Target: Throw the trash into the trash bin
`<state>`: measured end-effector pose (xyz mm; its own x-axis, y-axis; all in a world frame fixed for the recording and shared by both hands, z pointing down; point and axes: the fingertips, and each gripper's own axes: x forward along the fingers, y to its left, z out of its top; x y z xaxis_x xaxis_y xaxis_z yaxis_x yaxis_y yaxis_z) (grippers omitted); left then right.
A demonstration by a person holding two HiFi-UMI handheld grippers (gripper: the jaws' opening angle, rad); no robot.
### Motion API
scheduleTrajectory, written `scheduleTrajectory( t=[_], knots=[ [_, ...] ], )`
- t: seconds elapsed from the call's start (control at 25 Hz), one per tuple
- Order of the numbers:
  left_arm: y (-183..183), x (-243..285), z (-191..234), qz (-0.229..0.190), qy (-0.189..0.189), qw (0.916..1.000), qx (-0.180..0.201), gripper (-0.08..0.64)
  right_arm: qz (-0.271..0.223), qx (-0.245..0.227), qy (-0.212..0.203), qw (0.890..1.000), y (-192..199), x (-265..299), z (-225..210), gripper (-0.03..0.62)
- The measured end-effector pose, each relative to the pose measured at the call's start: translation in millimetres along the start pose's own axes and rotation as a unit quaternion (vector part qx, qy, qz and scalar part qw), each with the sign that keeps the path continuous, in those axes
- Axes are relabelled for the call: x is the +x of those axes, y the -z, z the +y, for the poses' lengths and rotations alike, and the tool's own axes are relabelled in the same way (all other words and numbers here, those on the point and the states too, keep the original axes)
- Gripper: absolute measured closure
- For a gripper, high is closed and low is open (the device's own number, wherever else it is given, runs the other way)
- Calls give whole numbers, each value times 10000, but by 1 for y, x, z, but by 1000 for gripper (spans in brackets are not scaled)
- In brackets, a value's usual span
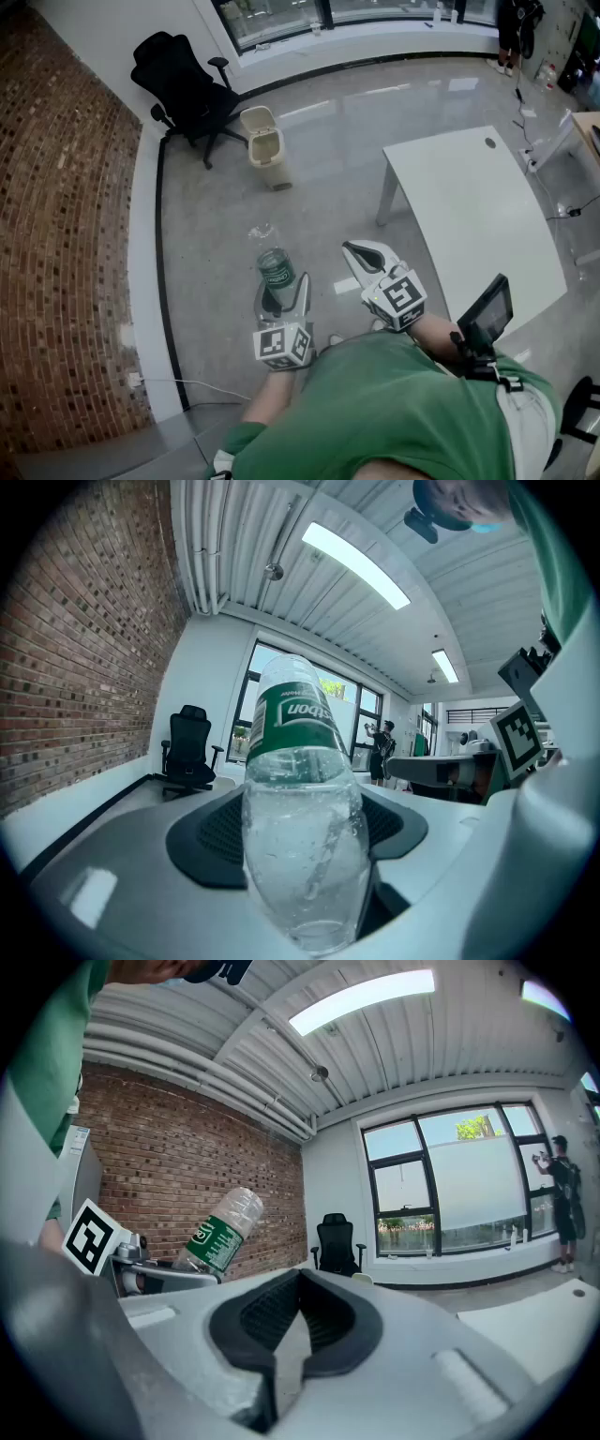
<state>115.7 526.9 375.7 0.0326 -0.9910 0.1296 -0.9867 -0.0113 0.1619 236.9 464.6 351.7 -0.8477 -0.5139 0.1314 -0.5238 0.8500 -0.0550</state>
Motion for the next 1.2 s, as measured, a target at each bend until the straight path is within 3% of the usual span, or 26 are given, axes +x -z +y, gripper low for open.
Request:
scheduleTrajectory(
  t=[1.2],
  knots=[
    [1, -3, -9, 9, 0, 10000, 36, 219, -80, 60, 17, 9999, -2, -10, -4, 589]
  ],
)
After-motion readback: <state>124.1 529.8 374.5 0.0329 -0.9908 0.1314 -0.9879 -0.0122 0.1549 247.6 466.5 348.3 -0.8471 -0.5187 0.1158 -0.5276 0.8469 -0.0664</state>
